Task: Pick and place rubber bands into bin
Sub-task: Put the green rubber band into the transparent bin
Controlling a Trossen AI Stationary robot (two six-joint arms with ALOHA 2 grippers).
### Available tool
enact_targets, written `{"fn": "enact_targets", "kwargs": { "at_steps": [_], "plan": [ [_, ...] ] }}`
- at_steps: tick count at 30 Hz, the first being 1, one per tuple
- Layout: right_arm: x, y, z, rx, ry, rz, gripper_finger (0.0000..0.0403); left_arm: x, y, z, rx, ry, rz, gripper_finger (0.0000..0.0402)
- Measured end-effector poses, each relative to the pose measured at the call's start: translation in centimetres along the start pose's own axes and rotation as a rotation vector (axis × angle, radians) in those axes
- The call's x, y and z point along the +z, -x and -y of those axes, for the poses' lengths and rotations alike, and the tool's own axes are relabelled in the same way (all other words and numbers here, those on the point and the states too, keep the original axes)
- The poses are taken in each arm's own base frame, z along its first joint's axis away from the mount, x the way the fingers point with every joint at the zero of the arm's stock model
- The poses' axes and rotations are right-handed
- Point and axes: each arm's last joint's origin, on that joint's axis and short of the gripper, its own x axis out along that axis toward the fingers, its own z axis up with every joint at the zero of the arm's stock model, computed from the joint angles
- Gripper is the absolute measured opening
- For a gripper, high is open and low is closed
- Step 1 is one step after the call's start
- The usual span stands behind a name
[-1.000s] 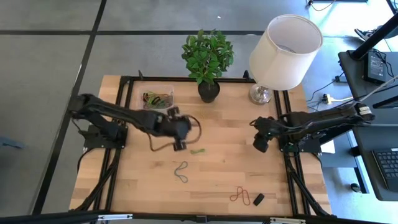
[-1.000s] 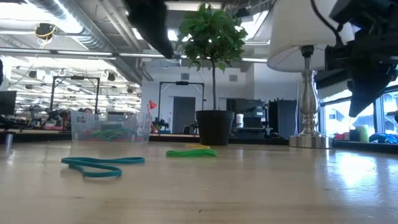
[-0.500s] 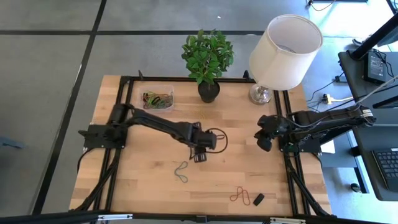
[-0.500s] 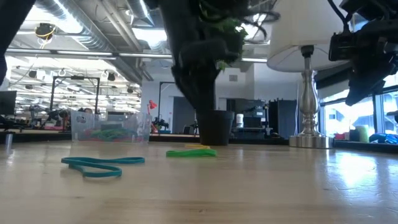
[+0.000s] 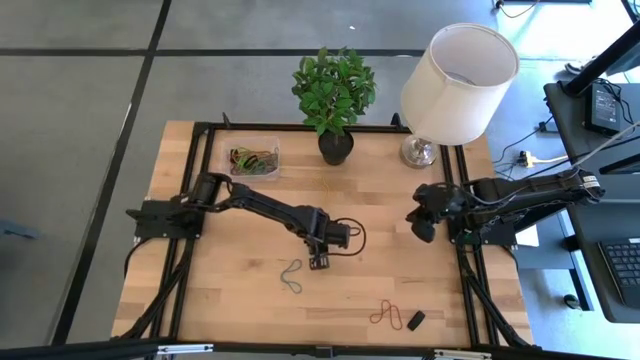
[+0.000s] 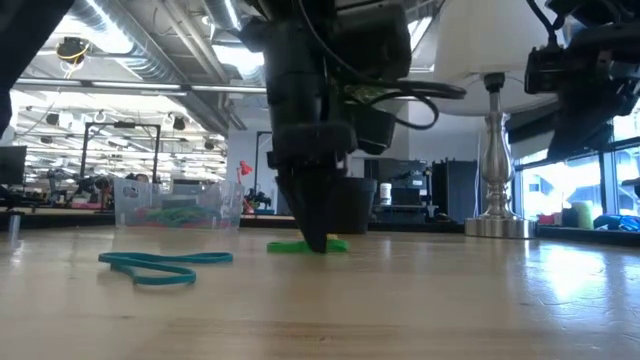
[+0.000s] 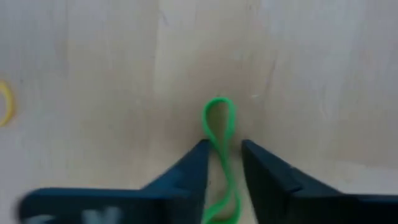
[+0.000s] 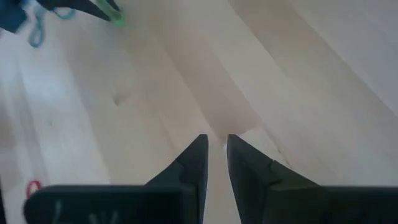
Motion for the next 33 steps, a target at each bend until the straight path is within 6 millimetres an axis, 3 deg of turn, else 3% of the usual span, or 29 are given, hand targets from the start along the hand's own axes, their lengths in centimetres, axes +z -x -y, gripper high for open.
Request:
{"fn": "enact_targets", "kwargs": {
  "at_steps": [3, 8, 14, 18, 26, 33],
  "plan": [
    [0.3, 0.0, -0.3, 0.030, -0.004, 0.035, 0.0064, -0.2, 0.1, -0.2, 0.015, 0.002, -0.016, 0.0025],
    [1.2, 0.1, -1.0, 0.099, -0.006, 0.121, 0.0064, -1.4, 2.7, -1.8, 0.043, 0.025, -0.119, 0.0003],
    [2.0, 0.0, -1.7, 0.147, 0.010, 0.209, 0.0064, -2.7, 8.4, -6.4, 0.130, 0.015, -0.103, 0.0003],
    [2.3, -0.4, -1.9, 0.144, 0.005, 0.209, 0.0064, -5.1, 11.7, -11.3, 0.180, 0.106, -0.039, 0.0003],
    [2.4, -2.3, -2.1, 0.079, -0.071, 0.158, 0.0064, -11.6, 13.4, -21.2, 0.258, 0.406, -0.011, 0.0002],
    [2.7, -4.1, -2.6, 0.055, -0.096, 0.132, 0.0064, -13.0, 11.8, -27.1, 0.213, 0.551, 0.064, 0.0007]
  ]
}}
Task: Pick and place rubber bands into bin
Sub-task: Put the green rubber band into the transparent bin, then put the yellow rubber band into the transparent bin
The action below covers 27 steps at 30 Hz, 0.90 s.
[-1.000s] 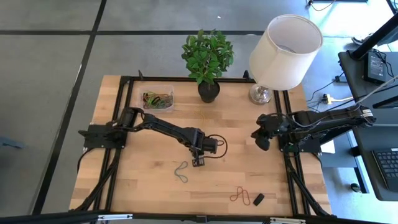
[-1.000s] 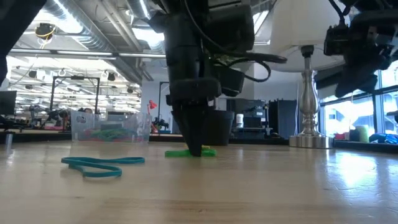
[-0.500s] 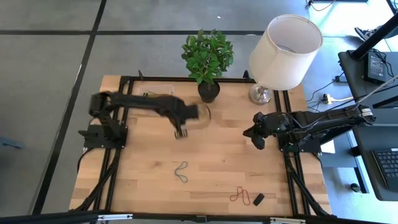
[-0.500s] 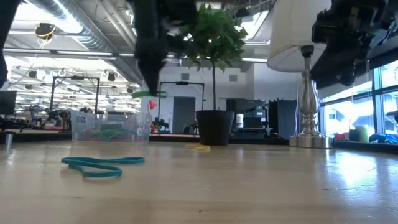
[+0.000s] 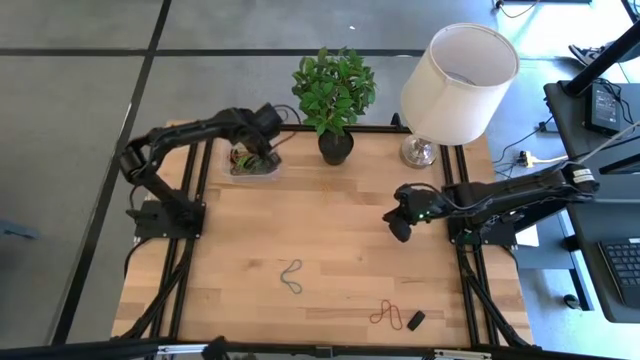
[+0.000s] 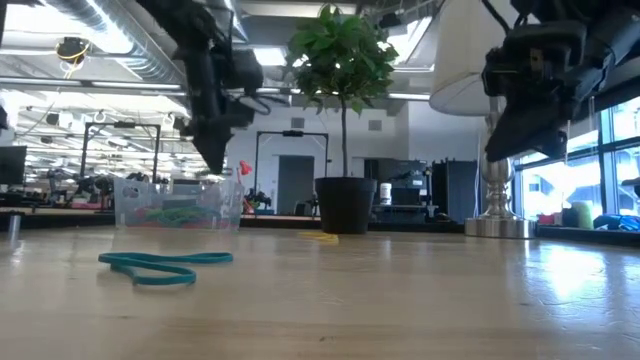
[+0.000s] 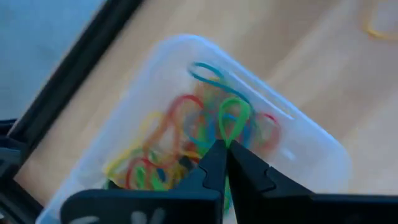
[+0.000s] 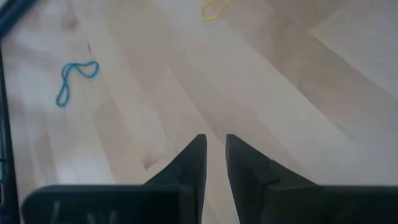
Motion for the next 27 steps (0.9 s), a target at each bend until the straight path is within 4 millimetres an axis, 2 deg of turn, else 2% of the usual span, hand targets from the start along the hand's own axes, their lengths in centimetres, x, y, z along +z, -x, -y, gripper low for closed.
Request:
{"fn": "enact_targets", "kwargs": {
  "at_steps": [3, 7, 11, 15, 19, 27],
  "plan": [
    [0.1, -0.6, -0.2, 0.000, -0.026, 0.000, 0.0064, 0.5, -1.4, -1.4, -0.006, 0.087, -0.012, 0.0023],
    [0.0, -1.0, -0.2, -0.009, -0.053, -0.006, 0.0064, 0.6, -2.7, -2.5, -0.007, 0.128, -0.055, 0.0062],
    [0.1, -1.0, -0.1, -0.013, -0.076, -0.006, 0.0064, 0.7, -3.0, -2.8, -0.003, 0.115, -0.052, 0.0108],
    [0.1, -1.0, 0.0, -0.018, -0.078, -0.007, 0.0064, 0.9, -2.3, -2.6, -0.020, 0.069, -0.012, 0.0138],
    [-0.1, -1.0, 0.2, -0.039, -0.046, -0.031, 0.0064, 1.3, -0.9, -1.1, -0.028, -0.045, 0.040, 0.0139],
    [-1.4, -0.7, 1.5, -0.169, 0.009, -0.160, 0.0064, 0.5, 3.0, 4.7, 0.036, -0.178, 0.120, 0.0110]
  ]
}}
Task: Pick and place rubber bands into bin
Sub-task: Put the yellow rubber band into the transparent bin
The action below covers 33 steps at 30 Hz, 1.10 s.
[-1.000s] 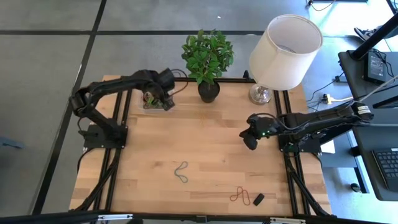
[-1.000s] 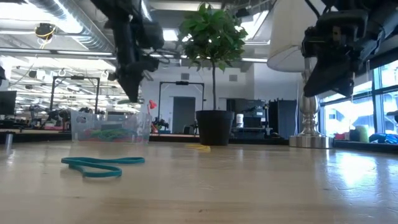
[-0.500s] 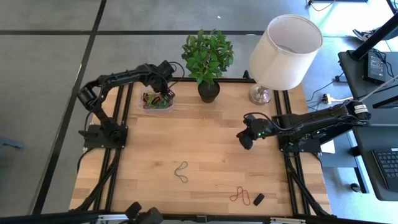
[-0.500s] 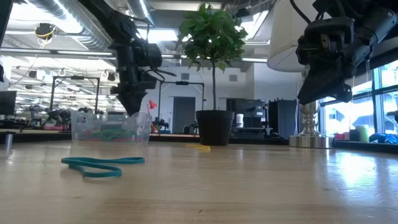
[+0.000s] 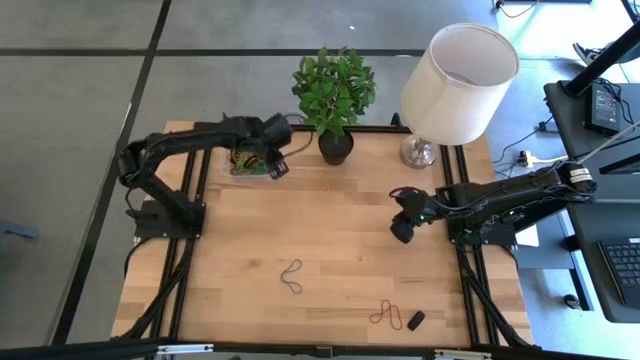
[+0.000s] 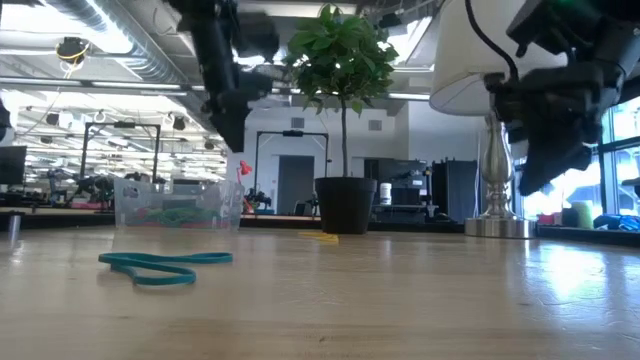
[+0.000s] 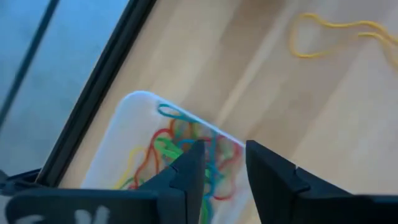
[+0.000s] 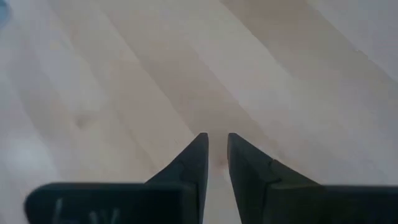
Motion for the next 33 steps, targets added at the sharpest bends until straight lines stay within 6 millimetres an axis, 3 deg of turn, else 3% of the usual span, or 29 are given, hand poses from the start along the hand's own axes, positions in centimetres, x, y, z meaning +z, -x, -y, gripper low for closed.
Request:
{"fn": "enact_targets", "kwargs": {
  "at_steps": [9, 14, 20, 25, 33],
  "plan": [
    [-0.6, 0.0, 0.6, -0.056, 0.186, -0.064, 0.0064, -0.1, 2.9, 8.9, -0.083, -0.019, 0.114, 0.0081],
    [-0.6, 0.0, 0.6, -0.053, 0.274, -0.069, 0.0064, 0.4, 2.8, 13.4, -0.102, 0.194, 0.211, 0.0084],
    [-0.6, 0.0, 0.6, -0.044, 0.380, -0.077, 0.0064, 2.0, 0.2, 17.0, -0.094, 0.408, 0.174, 0.0105],
    [-0.7, 0.0, 0.5, -0.018, 0.452, -0.095, 0.0064, 3.4, -3.5, 19.5, -0.078, 0.457, 0.114, 0.0126],
    [-0.9, 0.1, 0.4, 0.054, 0.478, -0.141, 0.0064, 4.2, -9.3, 20.9, -0.019, 0.587, 0.140, 0.0164]
  ]
}}
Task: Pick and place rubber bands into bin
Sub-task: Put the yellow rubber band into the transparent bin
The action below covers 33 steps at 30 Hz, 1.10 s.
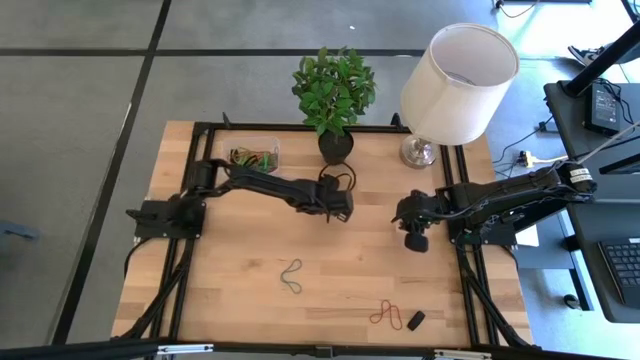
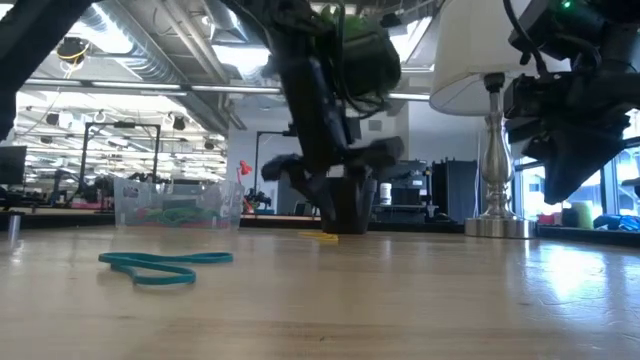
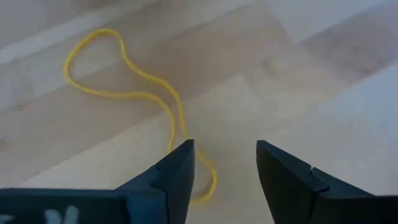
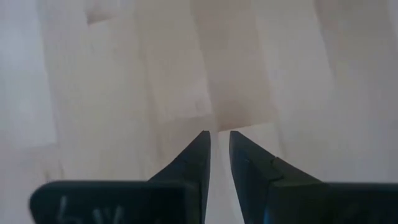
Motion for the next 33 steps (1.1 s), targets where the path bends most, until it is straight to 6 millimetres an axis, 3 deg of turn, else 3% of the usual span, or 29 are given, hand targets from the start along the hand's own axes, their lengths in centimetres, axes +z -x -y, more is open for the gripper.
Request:
{"fn": "enact_targets", "kwargs": {
  "at_steps": [12, 21, 25, 31, 33],
  "plan": [
    [-0.2, 0.0, -0.2, 0.062, 0.005, -0.030, 0.0064, 0.1, -2.3, -0.6, 0.104, 0.102, 0.109, 0.0192],
    [-0.2, 0.0, -0.2, 0.068, 0.027, -0.031, 0.0064, -2.0, -4.9, -0.4, 0.145, 0.142, 0.089, 0.0188],
    [-0.2, 0.0, -0.2, 0.068, 0.028, -0.031, 0.0064, -3.2, -4.9, 0.0, 0.163, 0.149, 0.117, 0.0146],
    [-0.1, 0.0, -0.2, 0.070, 0.028, -0.026, 0.0064, -3.8, -4.2, 0.2, 0.168, 0.154, 0.118, 0.0021],
    [-0.1, 0.0, -0.2, 0.070, 0.028, -0.026, 0.0064, -3.7, -3.6, 0.4, 0.152, 0.153, 0.114, 0.0009]
  ]
}}
